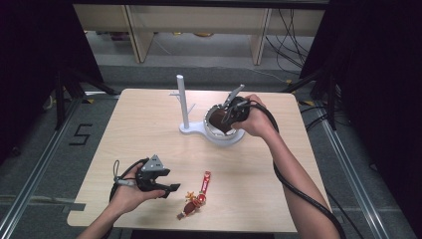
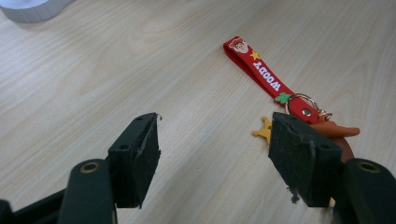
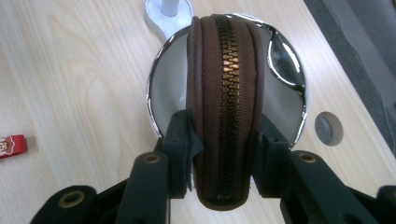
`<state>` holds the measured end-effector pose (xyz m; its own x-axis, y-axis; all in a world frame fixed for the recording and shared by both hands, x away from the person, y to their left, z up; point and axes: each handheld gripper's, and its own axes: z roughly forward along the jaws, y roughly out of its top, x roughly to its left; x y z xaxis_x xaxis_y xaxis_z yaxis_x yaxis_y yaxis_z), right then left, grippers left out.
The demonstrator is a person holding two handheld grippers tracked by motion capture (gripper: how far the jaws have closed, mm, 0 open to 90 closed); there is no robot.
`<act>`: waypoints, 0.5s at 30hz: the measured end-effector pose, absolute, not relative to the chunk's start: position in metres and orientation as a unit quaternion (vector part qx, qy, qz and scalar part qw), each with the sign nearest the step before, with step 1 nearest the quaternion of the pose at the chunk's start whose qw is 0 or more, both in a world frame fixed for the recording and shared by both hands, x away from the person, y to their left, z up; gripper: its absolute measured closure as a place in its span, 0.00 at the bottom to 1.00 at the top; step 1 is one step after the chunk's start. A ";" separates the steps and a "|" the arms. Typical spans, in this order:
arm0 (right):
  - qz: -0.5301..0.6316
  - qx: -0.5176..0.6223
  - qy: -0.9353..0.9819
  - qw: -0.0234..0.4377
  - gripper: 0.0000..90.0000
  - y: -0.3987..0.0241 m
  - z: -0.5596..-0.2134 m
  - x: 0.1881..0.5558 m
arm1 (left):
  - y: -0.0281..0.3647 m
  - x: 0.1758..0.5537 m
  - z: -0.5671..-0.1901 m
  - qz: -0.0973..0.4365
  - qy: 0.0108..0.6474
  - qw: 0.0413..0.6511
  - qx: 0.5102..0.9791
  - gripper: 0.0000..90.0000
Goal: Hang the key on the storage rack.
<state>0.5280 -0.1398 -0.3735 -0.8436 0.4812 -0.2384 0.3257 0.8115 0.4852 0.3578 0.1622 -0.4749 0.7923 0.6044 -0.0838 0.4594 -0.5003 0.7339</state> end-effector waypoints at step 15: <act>0.237 0.247 0.925 0.167 0.62 -0.143 -0.382 0.536 | 0.161 0.359 -0.476 0.093 0.310 0.395 0.860 0.36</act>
<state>0.5362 -0.1433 -0.3821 -0.8223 0.5357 -0.1917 0.3778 0.7660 0.5201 0.3585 0.1614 -0.4756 0.7912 0.6056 -0.0853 0.4592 -0.4962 0.7368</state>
